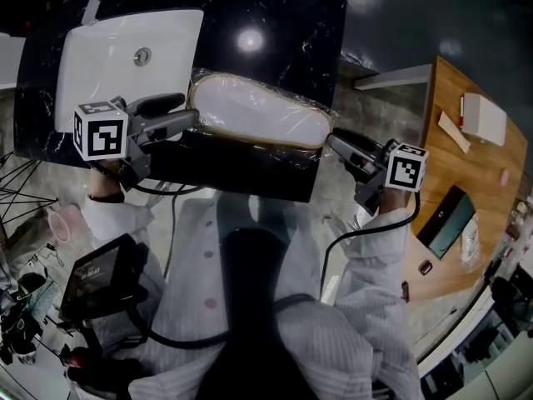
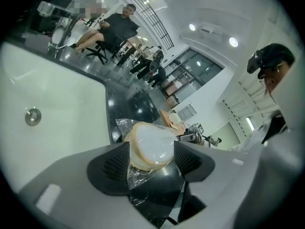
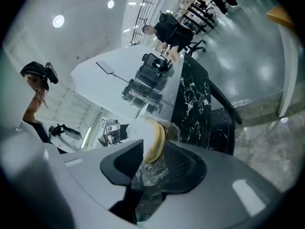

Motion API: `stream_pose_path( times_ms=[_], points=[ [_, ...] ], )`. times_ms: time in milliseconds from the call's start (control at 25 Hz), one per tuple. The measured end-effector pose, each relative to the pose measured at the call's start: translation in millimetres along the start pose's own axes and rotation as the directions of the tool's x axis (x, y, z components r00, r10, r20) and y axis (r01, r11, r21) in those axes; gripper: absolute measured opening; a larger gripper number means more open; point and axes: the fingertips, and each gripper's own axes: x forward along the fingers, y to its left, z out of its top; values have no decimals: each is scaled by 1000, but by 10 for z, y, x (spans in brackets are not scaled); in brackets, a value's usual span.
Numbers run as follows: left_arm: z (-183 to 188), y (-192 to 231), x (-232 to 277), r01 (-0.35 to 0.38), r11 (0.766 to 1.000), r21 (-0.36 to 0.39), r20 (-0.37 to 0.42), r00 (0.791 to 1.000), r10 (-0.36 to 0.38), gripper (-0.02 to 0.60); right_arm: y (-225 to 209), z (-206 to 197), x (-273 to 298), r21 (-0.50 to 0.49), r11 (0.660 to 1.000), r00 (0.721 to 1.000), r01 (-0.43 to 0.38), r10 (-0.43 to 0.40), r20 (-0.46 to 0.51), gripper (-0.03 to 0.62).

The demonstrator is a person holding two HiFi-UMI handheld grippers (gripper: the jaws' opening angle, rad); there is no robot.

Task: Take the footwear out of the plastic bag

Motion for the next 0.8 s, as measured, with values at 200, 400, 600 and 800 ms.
stream_pose_path(
  times_ms=[200, 400, 600, 800],
  points=[
    [-67, 220, 112, -13, 1000, -22, -51, 999, 12, 283, -39, -27, 55, 18, 1000, 999, -26, 26, -32, 158],
    [-113, 254, 206, -55, 998, -5, -121, 991, 54, 278, -54, -58, 109, 33, 998, 997, -52, 54, -61, 160],
    [-170, 96, 355, -33, 999, 2, -140, 990, 33, 235, 49, -5, -2, 51, 986, 988, -156, 157, -5, 147],
    [-137, 64, 414, -11, 999, -36, -111, 994, 7, 164, 228, 4, -121, 55, 958, 960, -281, 282, -4, 124]
  ],
)
